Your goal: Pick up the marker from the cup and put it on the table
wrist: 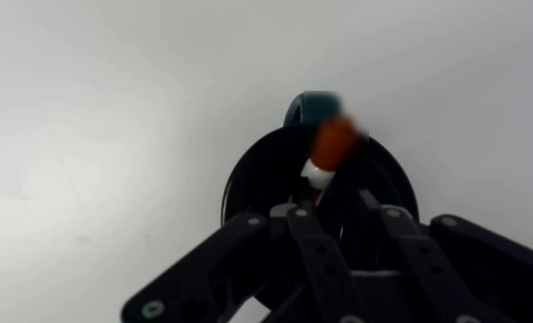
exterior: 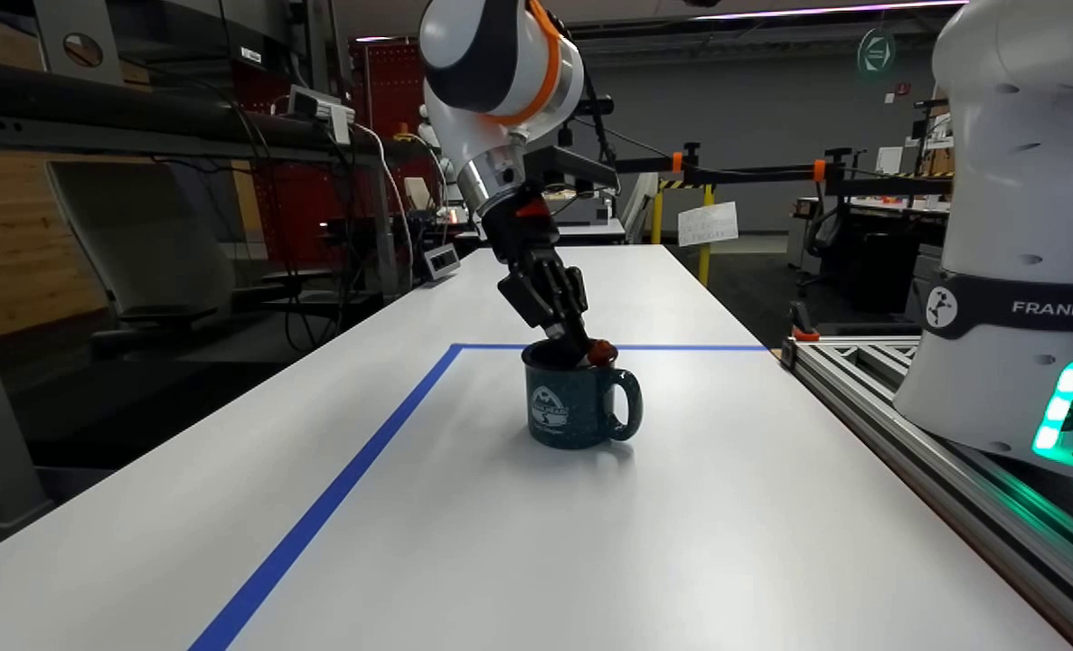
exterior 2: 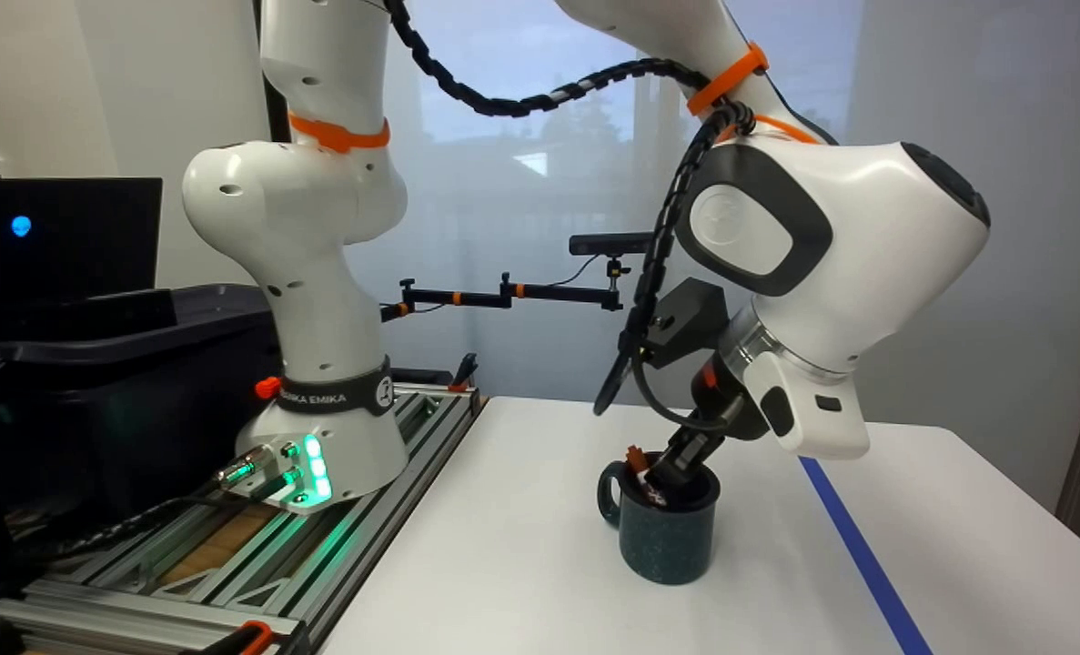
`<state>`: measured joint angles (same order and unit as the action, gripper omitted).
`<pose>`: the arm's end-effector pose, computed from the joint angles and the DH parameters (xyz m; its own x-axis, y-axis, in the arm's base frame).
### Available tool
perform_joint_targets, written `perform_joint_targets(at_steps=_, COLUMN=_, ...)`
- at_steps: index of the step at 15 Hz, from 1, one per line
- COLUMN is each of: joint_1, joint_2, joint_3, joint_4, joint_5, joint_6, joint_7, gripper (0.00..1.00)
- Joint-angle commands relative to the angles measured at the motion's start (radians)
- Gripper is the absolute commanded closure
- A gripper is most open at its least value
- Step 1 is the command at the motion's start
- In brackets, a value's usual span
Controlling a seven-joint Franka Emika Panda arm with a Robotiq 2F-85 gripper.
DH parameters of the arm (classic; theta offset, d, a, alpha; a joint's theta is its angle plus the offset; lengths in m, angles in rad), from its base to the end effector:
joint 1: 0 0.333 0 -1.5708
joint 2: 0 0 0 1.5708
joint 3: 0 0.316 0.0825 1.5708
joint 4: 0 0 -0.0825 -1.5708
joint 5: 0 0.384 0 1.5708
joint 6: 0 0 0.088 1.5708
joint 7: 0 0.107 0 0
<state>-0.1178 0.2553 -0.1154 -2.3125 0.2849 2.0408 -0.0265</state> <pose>0.4523 -0.0934 0.2050 0.8068 -0.3081 -0.5041 -0.4276 -0.8933 -0.1384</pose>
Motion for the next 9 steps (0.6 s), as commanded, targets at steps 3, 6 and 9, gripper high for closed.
perform_joint_targets(at_steps=3, joint_1=-0.007, joint_2=0.035, joint_3=0.021, joint_4=0.026, joint_5=0.017, joint_6=-0.003, joint_7=0.002, gripper=0.66)
perform_joint_targets(at_steps=6, joint_1=-0.011, joint_2=0.046, joint_3=0.020, joint_4=0.025, joint_5=0.019, joint_6=-0.003, joint_7=0.001, gripper=0.59)
perform_joint_targets(at_steps=9, joint_1=-0.014, joint_2=0.059, joint_3=0.022, joint_4=0.025, joint_5=0.024, joint_6=-0.002, joint_7=-0.004, gripper=0.89)
